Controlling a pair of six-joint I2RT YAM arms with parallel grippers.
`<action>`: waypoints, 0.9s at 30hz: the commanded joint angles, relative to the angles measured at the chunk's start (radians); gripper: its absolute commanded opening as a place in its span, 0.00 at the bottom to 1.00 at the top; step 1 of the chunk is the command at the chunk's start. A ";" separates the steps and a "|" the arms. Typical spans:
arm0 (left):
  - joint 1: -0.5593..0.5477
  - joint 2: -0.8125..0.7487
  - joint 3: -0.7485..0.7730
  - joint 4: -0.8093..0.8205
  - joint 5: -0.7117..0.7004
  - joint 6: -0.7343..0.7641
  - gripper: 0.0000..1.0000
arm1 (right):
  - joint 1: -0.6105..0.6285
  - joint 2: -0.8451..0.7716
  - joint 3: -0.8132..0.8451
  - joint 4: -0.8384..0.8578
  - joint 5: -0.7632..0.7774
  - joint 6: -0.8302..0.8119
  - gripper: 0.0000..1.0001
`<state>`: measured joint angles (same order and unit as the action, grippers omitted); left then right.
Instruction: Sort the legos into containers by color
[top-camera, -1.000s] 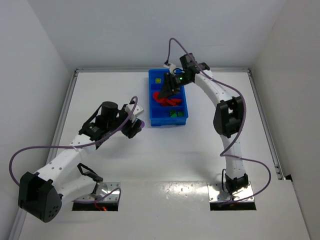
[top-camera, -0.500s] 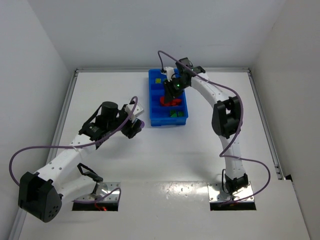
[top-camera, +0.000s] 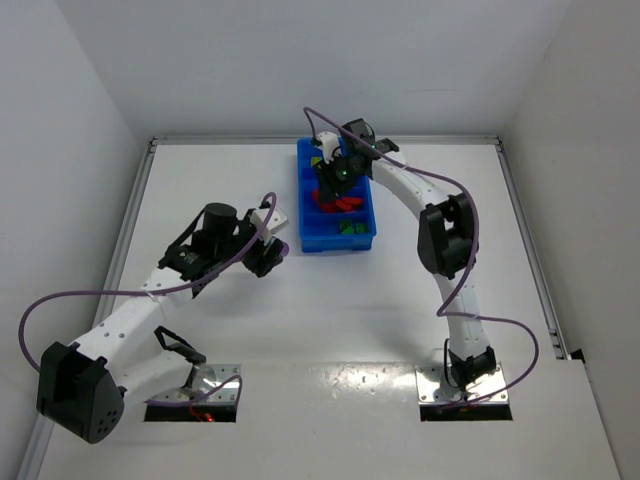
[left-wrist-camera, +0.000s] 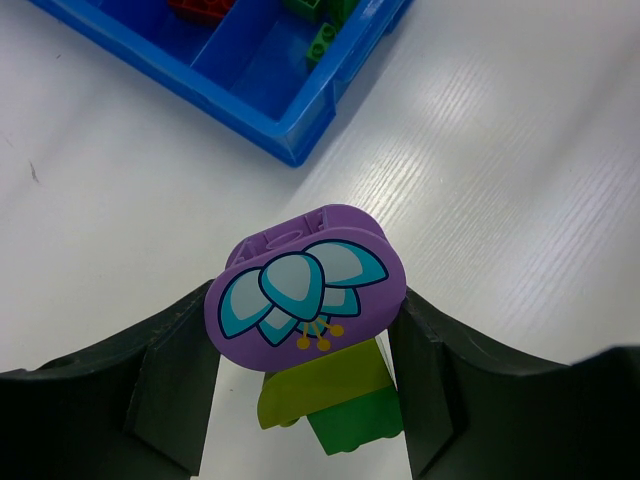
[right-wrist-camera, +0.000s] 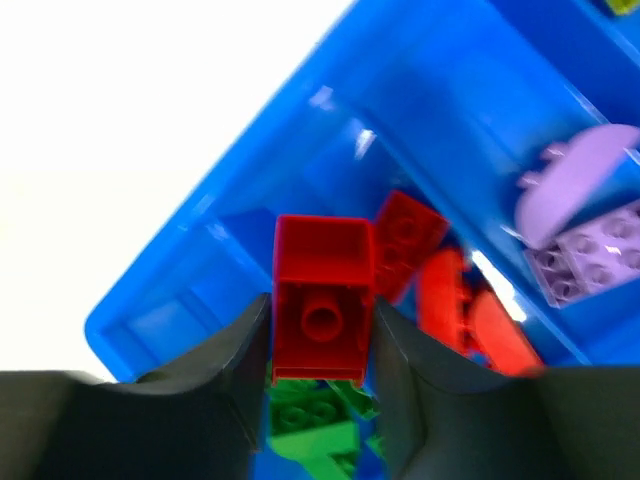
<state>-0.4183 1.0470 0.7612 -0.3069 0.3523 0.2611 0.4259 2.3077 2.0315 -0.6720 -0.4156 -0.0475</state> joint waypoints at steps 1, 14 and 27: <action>-0.005 -0.004 0.013 0.017 0.005 0.004 0.28 | 0.030 0.012 0.045 0.046 0.020 0.026 0.52; -0.005 -0.050 0.013 0.041 0.045 -0.006 0.28 | -0.004 -0.115 0.015 0.100 -0.295 0.247 0.81; -0.014 -0.105 -0.053 0.152 0.040 -0.065 0.28 | 0.020 -0.199 -0.333 0.566 -0.919 0.886 0.81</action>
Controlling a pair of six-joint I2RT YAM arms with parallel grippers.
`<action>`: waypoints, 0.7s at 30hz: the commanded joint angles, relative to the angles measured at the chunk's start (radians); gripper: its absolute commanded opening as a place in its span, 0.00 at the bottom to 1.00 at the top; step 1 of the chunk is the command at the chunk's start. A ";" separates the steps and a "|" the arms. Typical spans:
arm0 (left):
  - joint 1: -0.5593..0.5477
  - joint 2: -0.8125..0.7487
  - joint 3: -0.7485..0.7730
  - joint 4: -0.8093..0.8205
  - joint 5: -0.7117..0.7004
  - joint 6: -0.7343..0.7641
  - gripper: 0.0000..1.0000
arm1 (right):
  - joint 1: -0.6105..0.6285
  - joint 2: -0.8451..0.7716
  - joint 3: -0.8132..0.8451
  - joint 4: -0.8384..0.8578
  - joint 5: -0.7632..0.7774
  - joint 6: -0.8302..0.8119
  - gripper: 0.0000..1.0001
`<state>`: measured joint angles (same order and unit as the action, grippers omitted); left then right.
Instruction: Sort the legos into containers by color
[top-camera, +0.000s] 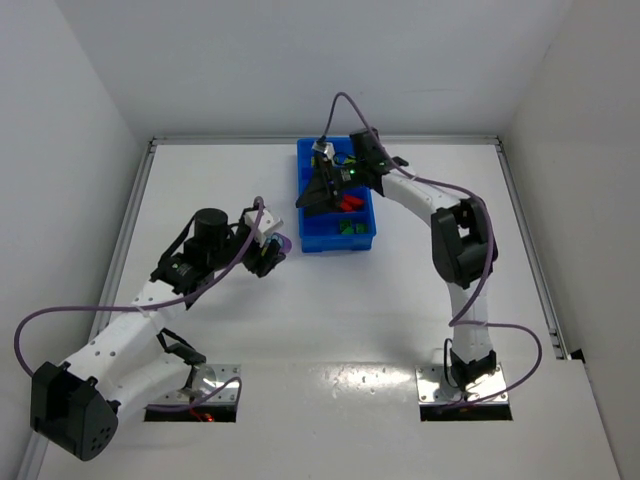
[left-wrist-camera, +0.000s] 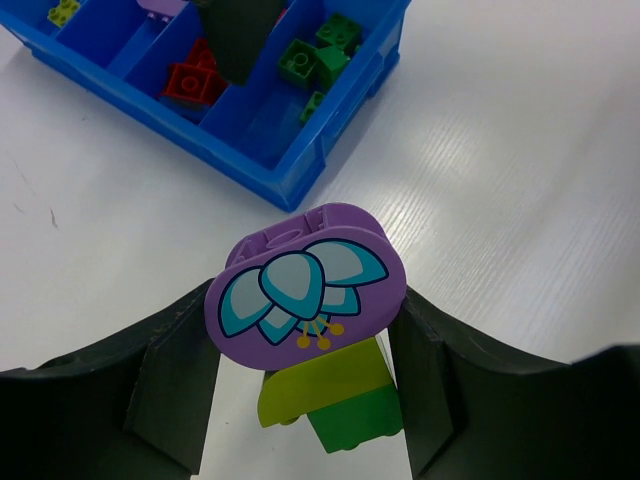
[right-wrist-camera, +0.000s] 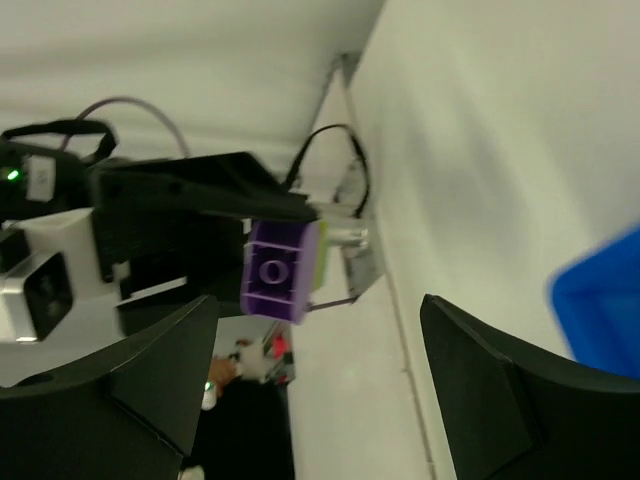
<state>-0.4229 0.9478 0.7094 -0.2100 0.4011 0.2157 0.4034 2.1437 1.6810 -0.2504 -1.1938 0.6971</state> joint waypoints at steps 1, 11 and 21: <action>-0.010 -0.006 0.008 0.055 -0.022 -0.019 0.28 | 0.054 -0.034 0.017 0.161 -0.164 0.175 0.81; -0.010 0.003 0.036 0.044 -0.041 0.001 0.28 | 0.112 -0.034 -0.006 0.191 -0.191 0.194 0.91; -0.010 0.012 0.064 0.044 -0.041 0.001 0.28 | 0.135 0.001 0.032 0.004 -0.076 0.050 0.81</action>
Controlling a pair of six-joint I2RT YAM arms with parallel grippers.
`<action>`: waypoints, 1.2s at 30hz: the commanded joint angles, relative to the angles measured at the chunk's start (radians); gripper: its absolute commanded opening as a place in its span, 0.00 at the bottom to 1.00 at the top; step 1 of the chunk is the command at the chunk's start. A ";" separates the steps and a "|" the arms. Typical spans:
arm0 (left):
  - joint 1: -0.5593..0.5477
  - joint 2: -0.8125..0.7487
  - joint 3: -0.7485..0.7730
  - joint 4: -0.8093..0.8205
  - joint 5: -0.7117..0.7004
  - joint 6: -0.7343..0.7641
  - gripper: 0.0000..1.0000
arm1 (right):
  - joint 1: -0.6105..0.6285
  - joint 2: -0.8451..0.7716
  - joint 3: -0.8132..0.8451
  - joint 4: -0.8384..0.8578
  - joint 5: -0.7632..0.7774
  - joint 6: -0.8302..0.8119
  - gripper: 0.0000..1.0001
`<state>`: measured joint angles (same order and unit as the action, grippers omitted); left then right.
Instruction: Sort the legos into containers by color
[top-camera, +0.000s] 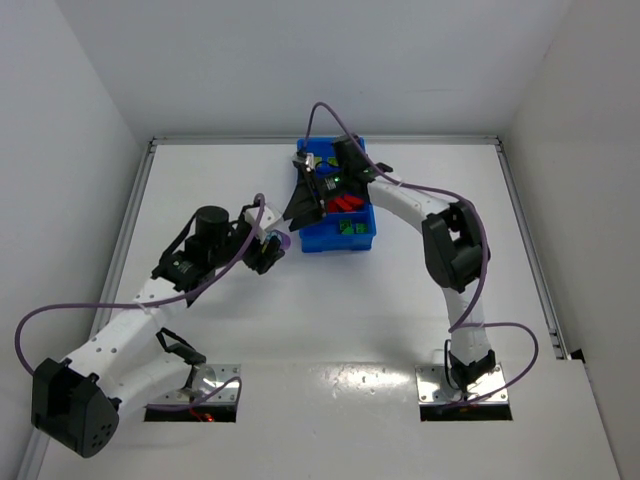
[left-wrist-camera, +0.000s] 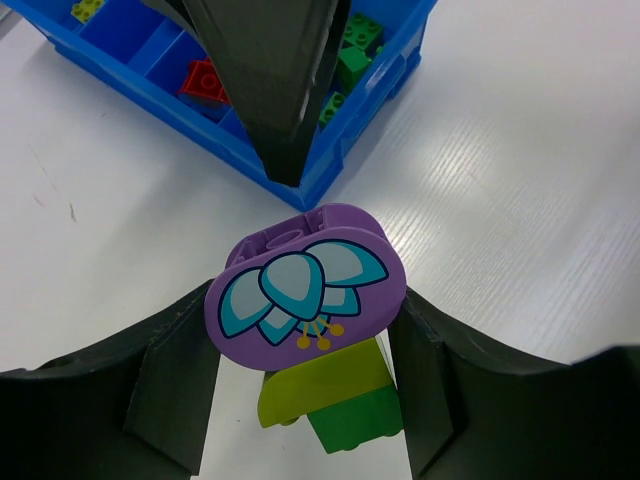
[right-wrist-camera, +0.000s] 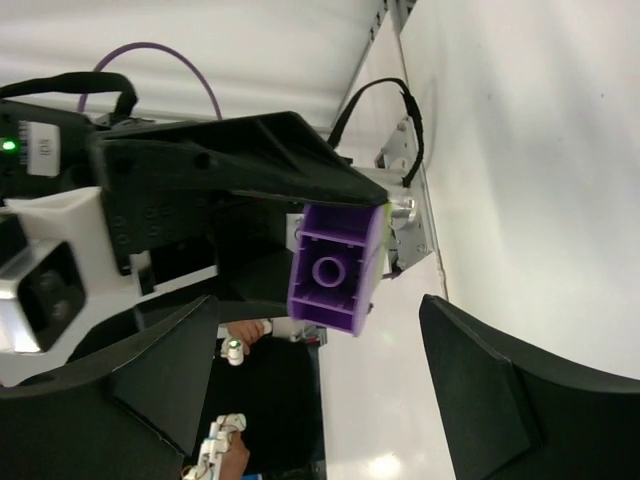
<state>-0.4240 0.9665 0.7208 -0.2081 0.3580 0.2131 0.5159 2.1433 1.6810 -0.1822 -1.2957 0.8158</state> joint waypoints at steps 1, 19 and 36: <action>-0.009 -0.006 0.052 0.042 0.002 0.003 0.28 | 0.022 0.001 0.032 -0.065 0.026 -0.069 0.79; 0.001 0.052 0.071 0.061 -0.027 0.031 0.28 | 0.085 0.001 0.014 -0.056 -0.014 -0.087 0.53; 0.001 0.046 0.081 -0.037 0.128 -0.021 0.85 | 0.085 -0.026 0.014 0.038 -0.056 -0.078 0.00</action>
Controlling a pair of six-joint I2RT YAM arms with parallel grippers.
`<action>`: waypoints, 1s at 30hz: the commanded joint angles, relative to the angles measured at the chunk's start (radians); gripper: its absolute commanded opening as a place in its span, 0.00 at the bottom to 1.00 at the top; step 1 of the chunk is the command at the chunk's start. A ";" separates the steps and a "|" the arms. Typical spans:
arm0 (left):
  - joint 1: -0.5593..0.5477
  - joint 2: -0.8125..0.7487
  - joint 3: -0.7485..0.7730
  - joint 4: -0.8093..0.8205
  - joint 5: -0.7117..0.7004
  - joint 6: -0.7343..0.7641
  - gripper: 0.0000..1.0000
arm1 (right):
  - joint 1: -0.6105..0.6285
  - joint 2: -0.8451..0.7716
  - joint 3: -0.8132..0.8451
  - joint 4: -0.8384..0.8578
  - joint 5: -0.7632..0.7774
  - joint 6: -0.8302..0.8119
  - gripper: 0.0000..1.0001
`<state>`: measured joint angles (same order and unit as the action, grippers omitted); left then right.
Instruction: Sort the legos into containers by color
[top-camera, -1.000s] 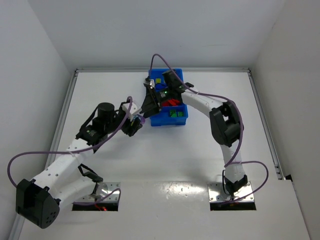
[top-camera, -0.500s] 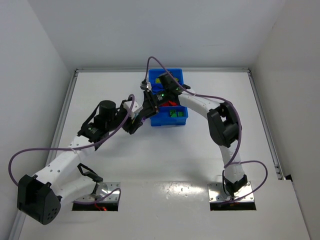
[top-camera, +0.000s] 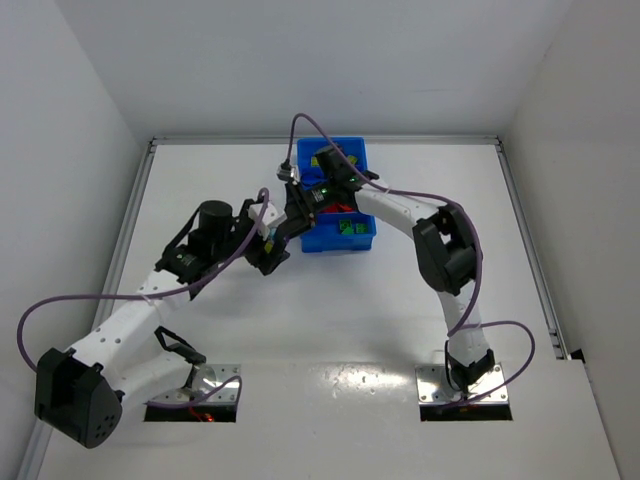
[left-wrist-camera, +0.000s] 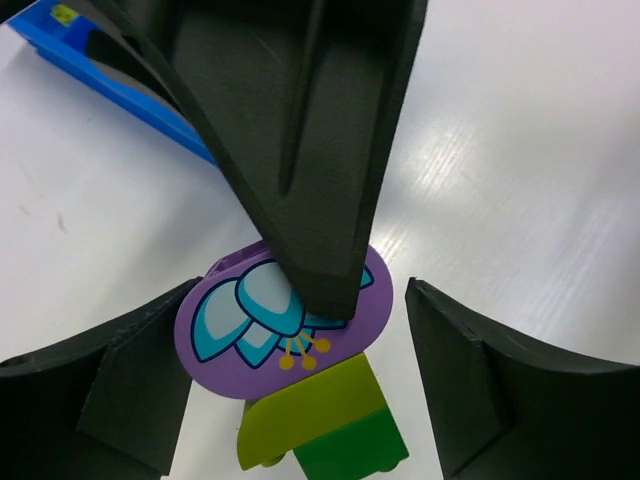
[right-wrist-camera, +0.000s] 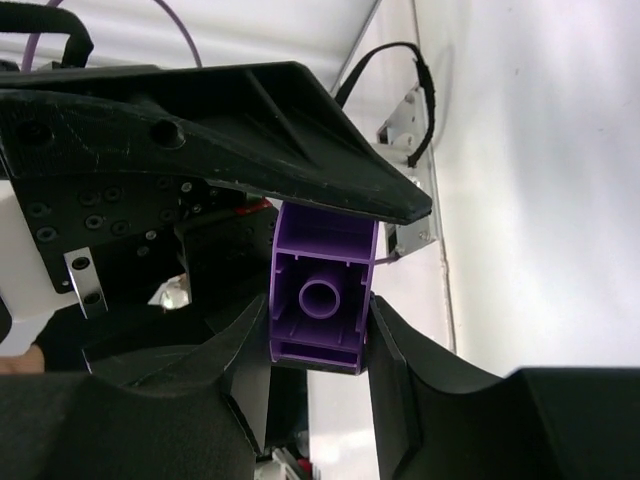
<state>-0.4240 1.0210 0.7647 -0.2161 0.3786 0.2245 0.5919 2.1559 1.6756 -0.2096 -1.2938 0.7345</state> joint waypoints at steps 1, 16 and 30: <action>0.001 -0.019 0.038 -0.029 0.124 -0.056 0.87 | 0.009 -0.048 0.019 0.065 -0.058 0.003 0.00; 0.157 -0.194 -0.028 -0.135 0.341 -0.287 0.91 | -0.078 -0.198 -0.024 -0.044 0.152 -0.133 0.00; 0.530 0.279 0.117 -0.101 1.037 -0.360 0.80 | -0.096 -0.429 -0.244 -0.013 0.314 -0.228 0.00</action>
<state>0.0959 1.2282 0.8120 -0.3462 1.1263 -0.1246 0.4995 1.7710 1.4708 -0.2916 -0.9516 0.5240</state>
